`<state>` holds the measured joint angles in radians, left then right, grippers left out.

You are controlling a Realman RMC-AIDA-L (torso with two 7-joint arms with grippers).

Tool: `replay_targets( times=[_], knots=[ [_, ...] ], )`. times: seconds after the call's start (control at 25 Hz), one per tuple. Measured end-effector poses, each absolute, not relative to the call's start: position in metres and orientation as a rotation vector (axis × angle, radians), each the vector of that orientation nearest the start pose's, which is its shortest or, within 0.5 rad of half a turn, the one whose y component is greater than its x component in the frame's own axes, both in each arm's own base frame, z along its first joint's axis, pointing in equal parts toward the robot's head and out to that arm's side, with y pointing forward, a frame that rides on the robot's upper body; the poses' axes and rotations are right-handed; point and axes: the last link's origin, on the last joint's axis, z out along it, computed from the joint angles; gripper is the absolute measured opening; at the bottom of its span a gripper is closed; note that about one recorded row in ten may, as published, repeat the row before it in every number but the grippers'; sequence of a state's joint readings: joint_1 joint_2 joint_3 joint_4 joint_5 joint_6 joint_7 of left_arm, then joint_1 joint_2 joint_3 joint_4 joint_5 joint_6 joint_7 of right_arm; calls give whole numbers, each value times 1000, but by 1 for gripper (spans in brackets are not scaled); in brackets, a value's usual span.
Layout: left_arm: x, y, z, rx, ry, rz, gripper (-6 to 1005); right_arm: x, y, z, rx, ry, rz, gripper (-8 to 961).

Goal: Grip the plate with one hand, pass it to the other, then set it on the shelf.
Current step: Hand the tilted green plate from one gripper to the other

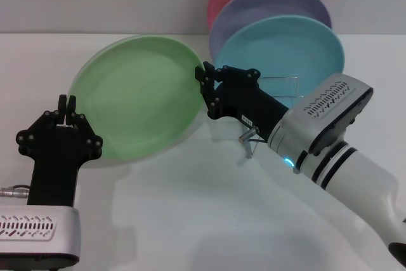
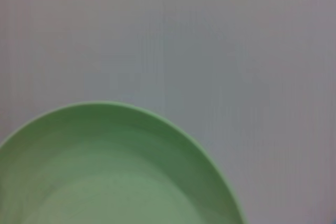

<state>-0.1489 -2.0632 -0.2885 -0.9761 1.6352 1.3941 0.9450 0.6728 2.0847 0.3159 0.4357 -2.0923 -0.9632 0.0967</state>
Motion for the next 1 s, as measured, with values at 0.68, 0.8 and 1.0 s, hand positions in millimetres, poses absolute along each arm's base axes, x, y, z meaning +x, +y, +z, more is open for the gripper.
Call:
replay_targets(
  times=[0.68, 0.8, 1.0],
  knots=[
    [-233, 229, -73, -1479, -354, -469, 36, 189, 348, -123, -2167, 401, 841, 62],
    [-233, 229, -73, -1479, -354, -469, 36, 189, 348, -123, -2167, 384, 833, 47],
    [-233, 229, -73, -1479, -354, -468, 36, 189, 348, -124, -2167, 382, 832, 29]
  ],
)
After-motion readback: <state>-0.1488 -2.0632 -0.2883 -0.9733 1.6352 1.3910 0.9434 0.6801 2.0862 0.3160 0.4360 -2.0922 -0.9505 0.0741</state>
